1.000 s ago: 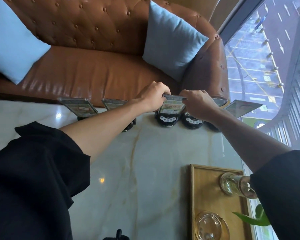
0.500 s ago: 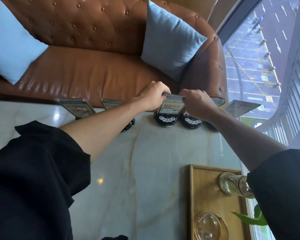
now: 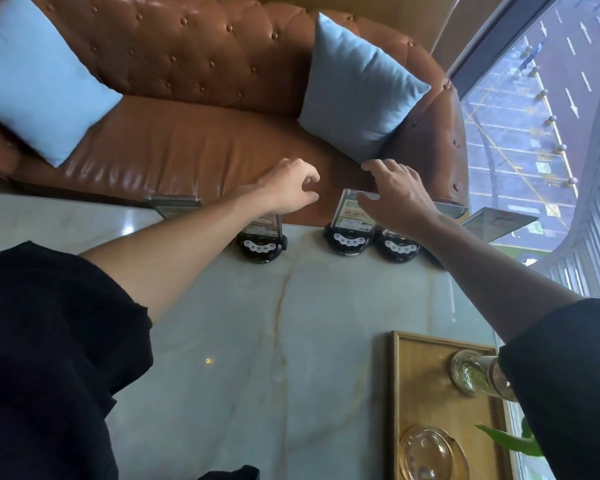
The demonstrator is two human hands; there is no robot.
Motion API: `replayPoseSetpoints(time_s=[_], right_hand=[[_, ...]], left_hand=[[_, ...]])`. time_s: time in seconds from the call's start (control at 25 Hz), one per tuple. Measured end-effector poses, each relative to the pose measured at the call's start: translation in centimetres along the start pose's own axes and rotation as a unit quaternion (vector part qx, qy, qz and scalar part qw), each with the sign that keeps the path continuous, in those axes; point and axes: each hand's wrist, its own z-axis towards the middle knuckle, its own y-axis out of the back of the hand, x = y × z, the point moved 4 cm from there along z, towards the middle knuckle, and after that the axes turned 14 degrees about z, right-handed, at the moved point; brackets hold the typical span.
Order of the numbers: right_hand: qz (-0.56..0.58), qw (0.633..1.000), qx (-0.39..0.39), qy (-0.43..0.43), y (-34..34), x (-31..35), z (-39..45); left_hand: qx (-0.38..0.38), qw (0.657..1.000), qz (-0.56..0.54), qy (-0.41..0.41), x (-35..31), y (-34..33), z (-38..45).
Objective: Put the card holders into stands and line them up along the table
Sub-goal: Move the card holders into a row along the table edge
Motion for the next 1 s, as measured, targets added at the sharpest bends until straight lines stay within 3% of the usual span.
replayPoseSetpoints(time_s=[0.12,0.28,0.4,0.56,1.0], right_hand=[[0.033,0.999,-0.004,0.016,-1.2,4.5,0.8],[0.092,0.989,0.108,0.037,-5.7,10.0,1.3],[0.066,0.985,0.155,0.043,-8.6,11.9,1.2],[0.059,0.99,0.128,0.029,-9.2,12.3,2.4],[-0.005,0.994,0.104,0.032,-5.5,8.2,3.3]], left_hand=[[0.012,0.999,0.014,0.03,3.6,1.2,-2.2],[0.029,0.998,0.028,0.057,7.4,1.5,-5.0],[0.05,0.996,0.055,0.047,9.2,0.6,-6.2],[-0.008,0.994,0.098,0.043,10.4,0.0,-5.5],[-0.021,0.999,0.043,-0.004,6.8,-0.6,-1.5]])
